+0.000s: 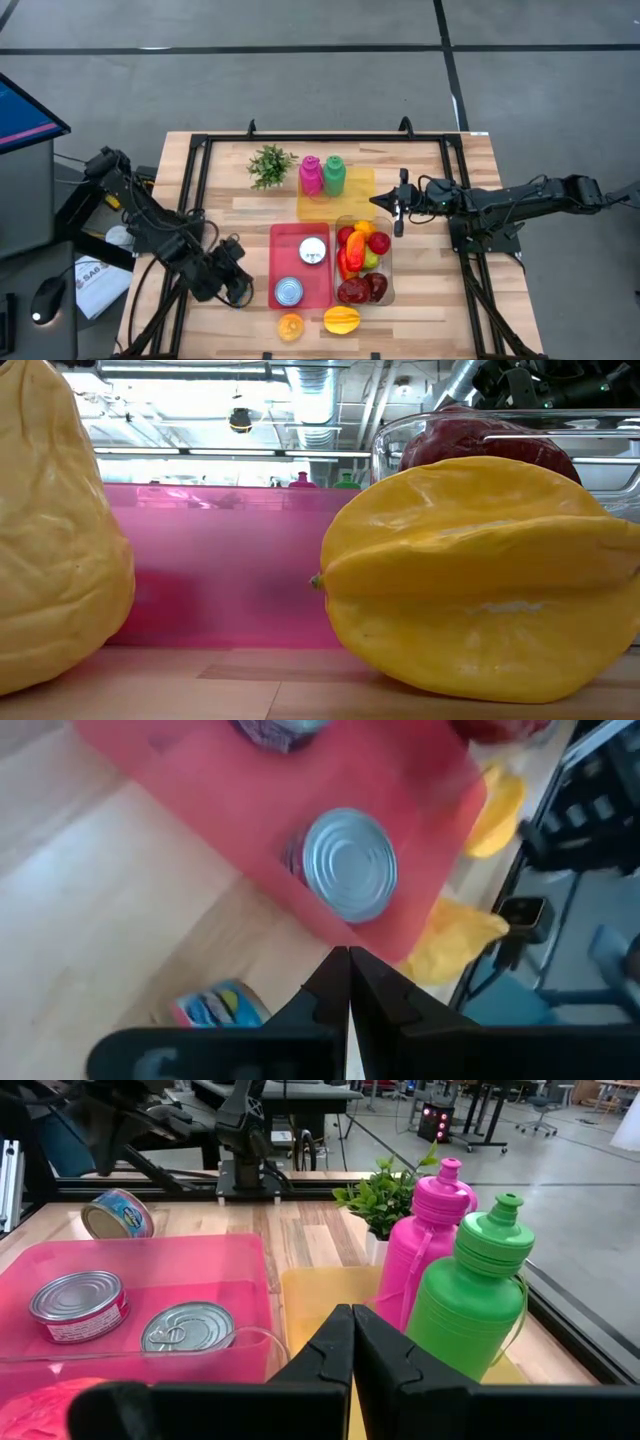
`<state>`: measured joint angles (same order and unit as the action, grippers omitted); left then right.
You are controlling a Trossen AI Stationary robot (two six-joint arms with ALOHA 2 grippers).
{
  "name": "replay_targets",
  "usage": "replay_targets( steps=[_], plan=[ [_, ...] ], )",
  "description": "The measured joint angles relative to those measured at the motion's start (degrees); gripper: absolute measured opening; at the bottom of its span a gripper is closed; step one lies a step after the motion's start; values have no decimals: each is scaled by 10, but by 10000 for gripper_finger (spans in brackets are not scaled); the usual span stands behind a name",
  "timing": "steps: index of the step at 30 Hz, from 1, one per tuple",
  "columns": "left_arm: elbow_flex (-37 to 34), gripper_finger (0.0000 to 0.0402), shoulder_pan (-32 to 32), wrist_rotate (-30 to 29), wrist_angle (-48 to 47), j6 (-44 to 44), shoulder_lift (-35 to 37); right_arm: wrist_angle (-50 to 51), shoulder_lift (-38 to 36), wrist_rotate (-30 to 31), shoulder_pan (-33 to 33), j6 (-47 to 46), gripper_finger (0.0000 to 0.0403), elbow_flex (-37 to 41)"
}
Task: Pick & Place Food Item
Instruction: Put the blue and pink tuna can into the red bin
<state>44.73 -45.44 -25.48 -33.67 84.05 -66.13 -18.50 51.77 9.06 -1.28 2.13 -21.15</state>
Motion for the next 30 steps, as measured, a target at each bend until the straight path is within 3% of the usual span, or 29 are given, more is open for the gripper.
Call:
replay_targets(
  steps=[6,13,18,26,30],
  plan=[
    [106,0,24,99,-129,12,-77,-1,0,0,0,-1,0,0],
    [154,0,38,203,-235,144,-96,0,0,0,0,-2,0,0],
    [155,0,37,221,-233,209,-87,1,0,0,0,-1,0,0],
    [155,2,37,225,-233,214,-86,1,0,0,0,9,0,0],
    [155,23,38,225,-247,214,-86,2,0,0,0,9,0,0]
  ],
)
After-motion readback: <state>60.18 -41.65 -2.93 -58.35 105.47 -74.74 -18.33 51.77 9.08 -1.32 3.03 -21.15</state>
